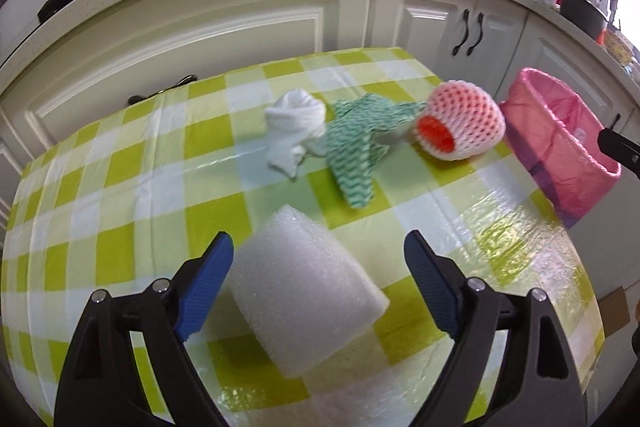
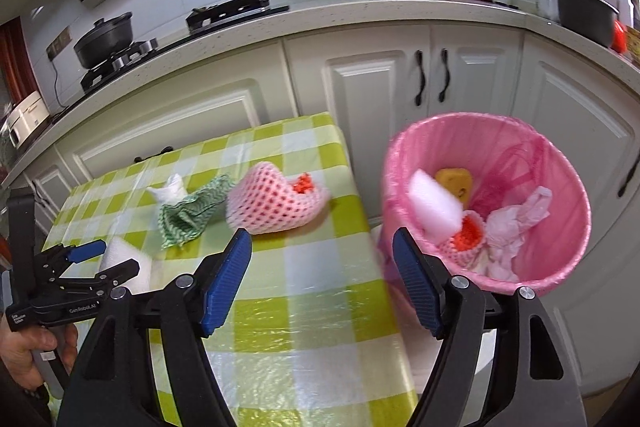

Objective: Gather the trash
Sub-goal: 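Return to the table and grasp the white foam block with the left tool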

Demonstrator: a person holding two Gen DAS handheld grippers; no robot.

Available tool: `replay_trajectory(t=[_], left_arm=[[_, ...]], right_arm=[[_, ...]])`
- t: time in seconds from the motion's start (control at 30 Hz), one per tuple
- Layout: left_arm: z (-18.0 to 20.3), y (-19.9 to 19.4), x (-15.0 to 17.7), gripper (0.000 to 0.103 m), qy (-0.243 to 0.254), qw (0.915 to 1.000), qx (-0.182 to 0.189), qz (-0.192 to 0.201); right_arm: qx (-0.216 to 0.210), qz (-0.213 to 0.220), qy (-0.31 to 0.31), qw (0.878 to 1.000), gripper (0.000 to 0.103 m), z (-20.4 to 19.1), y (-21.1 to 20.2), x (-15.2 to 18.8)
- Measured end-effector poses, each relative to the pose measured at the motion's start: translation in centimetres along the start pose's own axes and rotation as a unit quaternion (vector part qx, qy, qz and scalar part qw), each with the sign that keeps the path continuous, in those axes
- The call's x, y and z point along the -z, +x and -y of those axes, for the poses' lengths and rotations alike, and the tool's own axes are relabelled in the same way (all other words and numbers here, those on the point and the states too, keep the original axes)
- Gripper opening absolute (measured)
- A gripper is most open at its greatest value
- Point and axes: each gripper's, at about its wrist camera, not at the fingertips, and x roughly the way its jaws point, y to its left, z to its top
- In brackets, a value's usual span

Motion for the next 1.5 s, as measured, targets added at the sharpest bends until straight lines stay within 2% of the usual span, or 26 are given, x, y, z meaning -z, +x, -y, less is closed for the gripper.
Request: replay_trajectory(t=[0.1,0.47,0.5,0.53,0.6,0.8,0.87,0.97,1.03,1.27,1.4,1.5], left_arm=[[-0.8,0.3,0.3,0.084,-0.012,0.9999,0.005,-0.004],[-3.3,1.9,1.8,0.082,-0.04,0.9984,-0.002,-0.04],[-3.5,2.0,1.9,0.078,-0.039,0.9983,-0.004,-0.043],[-3.6,2.1,2.0,0.069,-0.039,0.9981,-0.002,-0.048],[-4.0,2.3,2.3,0.062,-0.043,0.9976,-0.001,-0.055],[-5.4,2.3,2.7,0.062,-0.06,0.9966,0.01,-0.056],[-5.9,2.2,2.8,0.067,-0.067,0.9961,0.011,-0.056],[-6.6,2.1,3.1,0.068,-0.077,0.9952,0.015,-0.058],[-6.9,1.9,3.2,0.076,-0.08,0.9951,0.015,-0.056],[-7.5,1.0,3.7,0.075,-0.082,0.9948,0.017,-0.059],[-7.5,0.8,3.9,0.074,-0.078,0.995,0.02,-0.06],[-7.4,1.0,4.1,0.063,-0.078,0.9946,0.028,-0.063]], right_arm=[[-0.008,-0.007,-0.013,1.0,0.075,-1.3,0.6,0.1],[-0.018,-0.028,-0.034,0.999,0.076,-3.7,3.4,-0.3],[-0.017,-0.029,-0.037,0.999,0.075,-3.8,3.7,-0.5],[-0.017,-0.03,-0.04,0.999,0.075,-4.0,4.1,-0.6],[-0.015,-0.034,-0.047,0.998,0.076,-4.6,5.0,-0.8],[-0.005,-0.045,-0.065,0.997,0.077,-6.0,7.9,-1.6],[0.0,-0.047,-0.072,0.996,0.077,-6.4,8.8,-1.9],[0.008,-0.052,-0.08,0.995,0.077,-6.9,10.3,-2.3],[0.012,-0.056,-0.082,0.995,0.077,-7.0,11.1,-2.5],[0.022,-0.076,-0.085,0.993,0.075,-6.9,13.8,-3.0],[0.019,-0.077,-0.081,0.994,0.075,-7.1,13.9,-2.8],[0.022,-0.074,-0.076,0.994,0.075,-7.2,13.5,-2.8]])
